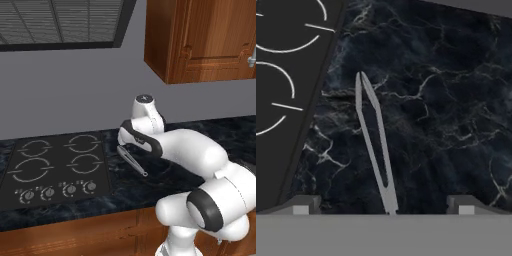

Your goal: Pick up the tongs from the counter and place them near the plate next to the oven.

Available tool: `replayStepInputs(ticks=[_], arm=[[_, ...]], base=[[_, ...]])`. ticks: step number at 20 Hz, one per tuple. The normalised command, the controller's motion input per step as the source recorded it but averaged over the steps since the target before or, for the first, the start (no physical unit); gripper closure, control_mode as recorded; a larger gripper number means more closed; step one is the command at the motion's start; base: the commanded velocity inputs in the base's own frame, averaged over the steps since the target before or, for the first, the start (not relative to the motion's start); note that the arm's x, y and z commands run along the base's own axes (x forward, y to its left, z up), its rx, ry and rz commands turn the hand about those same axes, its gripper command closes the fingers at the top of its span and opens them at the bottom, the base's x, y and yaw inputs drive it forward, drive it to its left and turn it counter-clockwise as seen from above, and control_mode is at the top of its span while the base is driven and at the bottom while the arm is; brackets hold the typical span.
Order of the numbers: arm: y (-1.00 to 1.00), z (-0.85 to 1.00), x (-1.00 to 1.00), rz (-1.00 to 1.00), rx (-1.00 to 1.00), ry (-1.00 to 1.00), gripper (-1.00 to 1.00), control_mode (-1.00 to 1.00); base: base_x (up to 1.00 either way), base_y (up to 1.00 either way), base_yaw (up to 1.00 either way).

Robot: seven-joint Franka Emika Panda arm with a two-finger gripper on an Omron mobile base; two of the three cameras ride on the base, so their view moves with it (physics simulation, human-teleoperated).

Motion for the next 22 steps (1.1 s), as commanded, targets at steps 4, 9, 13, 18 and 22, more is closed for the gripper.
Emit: replayStepInputs(ticks=[4, 9, 13, 18, 22], arm=[[0.04, -0.56, 0.0, -0.03, 0.0, -0.03, -1.0, -1.0], [0.04, -0.54, 0.03, 0.0, 0.0, -0.04, -1.0, -1.0], [0.01, -0.44, 0.17, 0.0, 0.0, 0.02, -1.0, -1.0], [0.01, -0.45, 0.25, 0.0, 0.0, 0.0, -1.0, -1.0], [0.05, -0.35, 0.37, 0.0, 0.0, 0.05, -1.0, -1.0]], base=[[0.0, 0.0, 0.0], [0.0, 0.0, 0.0], [0.0, 0.0, 0.0], [0.0, 0.0, 0.0], [0.0, 0.0, 0.0]])
